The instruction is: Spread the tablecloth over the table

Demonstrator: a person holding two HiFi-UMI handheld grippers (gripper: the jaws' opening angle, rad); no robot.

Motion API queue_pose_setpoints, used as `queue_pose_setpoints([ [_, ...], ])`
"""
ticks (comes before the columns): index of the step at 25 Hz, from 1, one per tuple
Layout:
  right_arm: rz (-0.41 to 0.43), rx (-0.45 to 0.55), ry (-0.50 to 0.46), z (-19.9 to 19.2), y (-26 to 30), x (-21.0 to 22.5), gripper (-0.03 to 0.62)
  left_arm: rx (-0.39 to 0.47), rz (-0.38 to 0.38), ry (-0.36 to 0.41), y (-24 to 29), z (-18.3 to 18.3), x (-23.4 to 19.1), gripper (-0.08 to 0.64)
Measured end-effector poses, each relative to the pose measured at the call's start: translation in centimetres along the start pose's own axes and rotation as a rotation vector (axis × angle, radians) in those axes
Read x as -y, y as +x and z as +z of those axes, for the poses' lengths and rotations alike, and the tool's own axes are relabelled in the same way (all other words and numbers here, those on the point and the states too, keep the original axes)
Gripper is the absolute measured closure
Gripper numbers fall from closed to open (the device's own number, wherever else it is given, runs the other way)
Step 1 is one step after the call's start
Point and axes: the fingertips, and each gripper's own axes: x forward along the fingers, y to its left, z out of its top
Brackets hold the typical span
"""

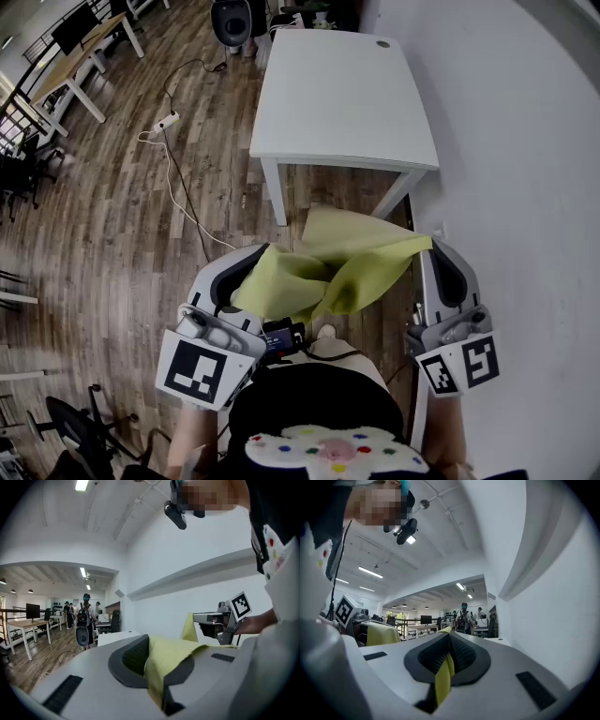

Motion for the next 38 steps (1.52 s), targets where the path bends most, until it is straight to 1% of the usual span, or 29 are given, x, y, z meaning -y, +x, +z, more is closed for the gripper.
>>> queue_pose_setpoints([
  [10,0.002,-0.004,-0.013,0.1,0.4,-1.2,0.56,0.008,-0.016,0.0,-0.2,0.1,-0.6,0.548],
  [13,-0.003,0.005,0.011,0.1,0.9,-1.2,0.558,0.012,-0.016,0.018,0.1,0.2,-1.1,0.548],
  [15,-0.004,0.018,0.022,0.5,1.4,-1.3,0.56,0.032,-0.01,0.04,0.3,0.8,-1.8,0.549],
  [19,0.004,0.048,-0.027,2.0,2.7,-2.4,0.56,0.099,0.0,0.069,0.1,2.7,-3.5,0.548],
  [25,0.025,0.098,-0.099,4.2,3.4,-4.6,0.558,0.166,0.001,0.056,-0.6,4.6,-5.0,0.548],
  [27,0.023,0.106,-0.123,4.4,3.6,-4.4,0.558,0.173,-0.002,0.059,-0.1,4.9,-5.0,0.548],
  [33,0.018,0.123,-0.11,4.6,4.1,-3.0,0.558,0.188,-0.004,0.068,1.2,5.3,-5.1,0.548],
  [38,0.041,0.13,-0.088,4.1,6.2,0.0,0.558,0.18,0.015,0.08,4.3,5.3,-5.5,0.548],
])
